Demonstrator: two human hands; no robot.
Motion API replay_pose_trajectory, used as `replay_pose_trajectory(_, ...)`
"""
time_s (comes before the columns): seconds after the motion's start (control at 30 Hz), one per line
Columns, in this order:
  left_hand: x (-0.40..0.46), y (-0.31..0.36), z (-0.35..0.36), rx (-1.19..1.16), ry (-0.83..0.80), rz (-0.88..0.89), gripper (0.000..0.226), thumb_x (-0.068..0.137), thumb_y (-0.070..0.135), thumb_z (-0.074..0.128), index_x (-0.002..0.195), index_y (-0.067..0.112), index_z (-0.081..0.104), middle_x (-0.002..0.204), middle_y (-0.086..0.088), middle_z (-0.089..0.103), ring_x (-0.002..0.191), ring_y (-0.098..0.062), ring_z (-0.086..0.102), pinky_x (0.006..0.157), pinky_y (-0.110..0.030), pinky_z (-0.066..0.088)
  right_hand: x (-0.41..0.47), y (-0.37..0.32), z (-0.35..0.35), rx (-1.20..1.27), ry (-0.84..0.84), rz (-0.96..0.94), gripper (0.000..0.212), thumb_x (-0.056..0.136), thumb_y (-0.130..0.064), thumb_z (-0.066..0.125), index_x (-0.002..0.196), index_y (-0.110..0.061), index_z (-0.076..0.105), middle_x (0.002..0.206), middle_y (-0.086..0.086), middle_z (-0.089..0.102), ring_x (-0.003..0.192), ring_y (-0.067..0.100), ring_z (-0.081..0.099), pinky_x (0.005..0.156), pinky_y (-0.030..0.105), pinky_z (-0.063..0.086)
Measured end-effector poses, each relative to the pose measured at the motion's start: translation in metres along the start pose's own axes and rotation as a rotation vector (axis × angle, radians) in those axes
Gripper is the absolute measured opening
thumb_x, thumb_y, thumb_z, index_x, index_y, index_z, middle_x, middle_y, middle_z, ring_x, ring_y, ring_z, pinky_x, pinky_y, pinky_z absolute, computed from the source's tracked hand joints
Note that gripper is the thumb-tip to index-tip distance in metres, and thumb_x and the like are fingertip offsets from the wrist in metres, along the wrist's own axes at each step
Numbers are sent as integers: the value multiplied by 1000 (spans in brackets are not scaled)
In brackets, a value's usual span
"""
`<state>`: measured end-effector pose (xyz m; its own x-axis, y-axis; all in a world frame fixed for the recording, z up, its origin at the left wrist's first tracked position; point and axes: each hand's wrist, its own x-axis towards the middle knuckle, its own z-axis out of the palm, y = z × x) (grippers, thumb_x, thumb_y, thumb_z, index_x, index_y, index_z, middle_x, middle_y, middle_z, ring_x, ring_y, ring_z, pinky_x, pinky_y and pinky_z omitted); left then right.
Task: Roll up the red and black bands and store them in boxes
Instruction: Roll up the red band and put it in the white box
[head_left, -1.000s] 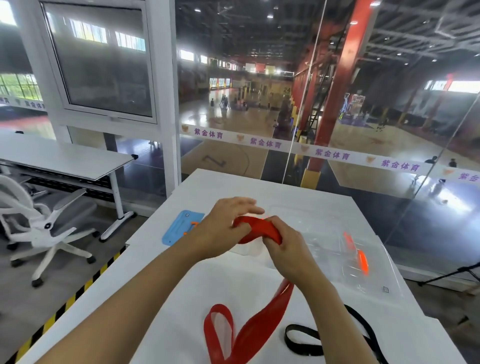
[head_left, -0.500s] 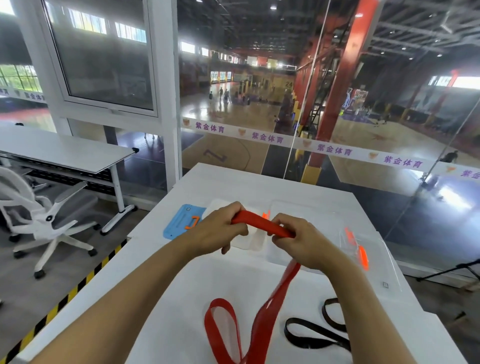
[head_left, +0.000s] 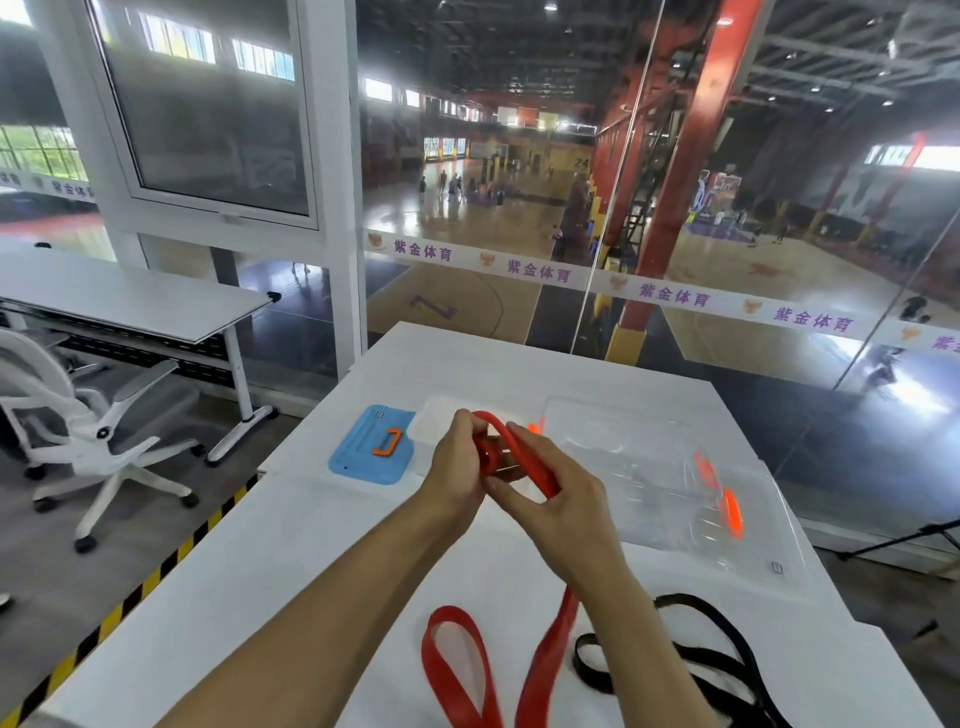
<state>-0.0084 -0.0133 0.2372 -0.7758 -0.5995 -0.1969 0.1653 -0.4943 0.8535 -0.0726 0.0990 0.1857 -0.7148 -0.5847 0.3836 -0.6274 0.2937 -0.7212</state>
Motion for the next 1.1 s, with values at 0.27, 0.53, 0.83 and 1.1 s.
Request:
replay_pose_trajectory(0.27, 6, -9, -15, 83, -161, -159, 37, 99, 18, 37, 73, 10, 62, 79, -15, 65, 82, -31, 67, 83, -49, 57, -6, 5, 4, -242, 146, -8, 37, 97, -52, 60, 133, -46, 66, 77, -18, 40, 76, 9, 51, 76, 34, 53)
replay_pose_trajectory(0.53, 24, 27, -55, 687, -538, -215, 37, 94, 22, 69, 128, 9, 66, 116, -17, 76, 107, -31, 74, 89, -37, 61, 6, 19, -33, -251, -150, -131, 30, 91, -54, 68, 121, -54, 70, 72, -11, 43, 72, 6, 51, 64, 18, 37)
replay_pose_trajectory(0.83, 23, 22, -54, 680, -445, -76, 22, 89, 16, 74, 109, 6, 77, 103, -12, 80, 94, -23, 78, 78, -23, 61, 6, 15, -31, -174, -154, -105, 38, 95, -47, 68, 132, -54, 63, 83, -22, 59, 87, -6, 57, 74, 12, 41)
replay_pose_trajectory(1.1, 17, -17, -35, 183, -202, 62, 33, 79, 23, 78, 106, 4, 77, 99, -15, 80, 94, -28, 78, 81, -30, 63, -10, 4, -2, 95, -114, 45, 75, 88, -42, 77, 151, -49, 36, 112, -33, 56, 91, -10, 56, 82, 10, 46)
